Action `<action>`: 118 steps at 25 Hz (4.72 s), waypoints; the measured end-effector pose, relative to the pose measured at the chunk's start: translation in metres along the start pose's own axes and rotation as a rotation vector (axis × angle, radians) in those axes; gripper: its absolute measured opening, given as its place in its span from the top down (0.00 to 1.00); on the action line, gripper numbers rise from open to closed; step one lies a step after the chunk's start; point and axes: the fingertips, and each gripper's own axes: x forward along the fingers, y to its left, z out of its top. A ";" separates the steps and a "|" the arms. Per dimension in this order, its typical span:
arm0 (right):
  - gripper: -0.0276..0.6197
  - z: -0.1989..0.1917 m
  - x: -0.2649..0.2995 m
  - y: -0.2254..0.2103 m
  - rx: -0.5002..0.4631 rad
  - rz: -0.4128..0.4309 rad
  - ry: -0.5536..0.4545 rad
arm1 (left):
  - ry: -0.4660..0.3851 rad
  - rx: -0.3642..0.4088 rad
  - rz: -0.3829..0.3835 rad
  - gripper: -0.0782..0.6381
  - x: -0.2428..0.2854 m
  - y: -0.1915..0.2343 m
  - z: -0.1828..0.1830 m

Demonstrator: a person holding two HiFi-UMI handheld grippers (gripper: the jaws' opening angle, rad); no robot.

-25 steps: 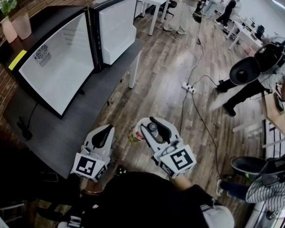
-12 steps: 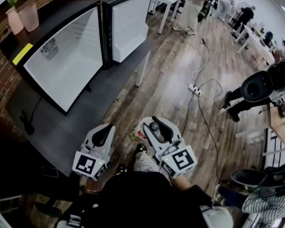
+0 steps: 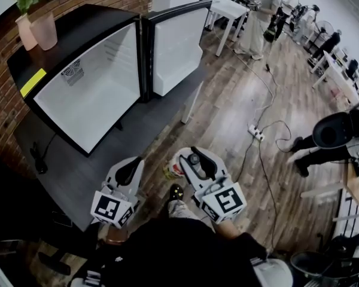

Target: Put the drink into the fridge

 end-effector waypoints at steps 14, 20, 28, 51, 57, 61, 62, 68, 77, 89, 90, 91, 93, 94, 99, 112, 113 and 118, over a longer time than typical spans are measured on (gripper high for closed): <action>0.73 0.002 0.082 -0.058 -0.003 0.130 -0.002 | -0.013 0.001 0.105 0.89 0.067 0.052 0.008; 0.73 -0.003 0.117 -0.072 0.010 0.204 0.005 | -0.006 0.001 0.180 0.89 0.081 0.077 0.007; 0.73 -0.007 0.161 -0.073 0.025 0.371 0.032 | -0.009 -0.005 0.348 0.89 0.081 0.103 0.010; 0.73 -0.006 0.282 -0.025 0.011 0.722 0.018 | 0.002 0.001 0.762 0.89 0.026 0.168 0.009; 0.73 -0.002 0.315 -0.007 -0.011 0.750 0.013 | -0.022 0.010 0.783 0.89 0.017 0.196 0.015; 0.73 -0.001 0.339 0.005 -0.024 0.757 0.011 | -0.027 -0.001 0.790 0.89 0.011 0.215 0.013; 0.73 -0.001 0.346 0.008 -0.028 0.757 0.013 | -0.028 -0.004 0.788 0.89 0.011 0.218 0.012; 0.73 -0.004 0.382 0.024 -0.059 0.759 0.022 | -0.040 -0.019 0.788 0.89 0.006 0.239 0.012; 0.73 -0.006 0.421 0.050 -0.115 0.774 0.033 | -0.047 -0.034 0.794 0.89 -0.007 0.260 0.012; 0.73 -0.024 0.455 0.058 -0.165 0.740 0.081 | -0.051 -0.049 0.767 0.89 -0.008 0.267 0.008; 0.73 -0.024 0.457 0.058 -0.168 0.737 0.082 | -0.053 -0.051 0.767 0.89 -0.008 0.267 0.008; 0.73 -0.024 0.459 0.059 -0.170 0.735 0.082 | -0.055 -0.053 0.767 0.89 -0.008 0.267 0.008; 0.73 -0.025 0.463 0.060 -0.176 0.734 0.081 | -0.057 -0.055 0.766 0.89 -0.009 0.268 0.008; 0.73 -0.025 0.464 0.061 -0.179 0.734 0.080 | -0.057 -0.056 0.766 0.89 -0.009 0.268 0.008; 0.73 -0.028 0.470 0.063 -0.187 0.745 0.091 | -0.056 -0.063 0.761 0.89 -0.009 0.268 0.006; 0.72 -0.026 0.469 0.066 -0.197 0.767 0.100 | -0.054 -0.069 0.732 0.89 -0.002 0.259 0.004; 0.71 -0.026 0.469 0.065 -0.196 0.763 0.098 | -0.055 -0.069 0.729 0.89 -0.002 0.259 0.004; 0.68 -0.024 0.467 0.059 -0.189 0.753 0.098 | -0.054 -0.069 0.713 0.89 0.002 0.254 0.005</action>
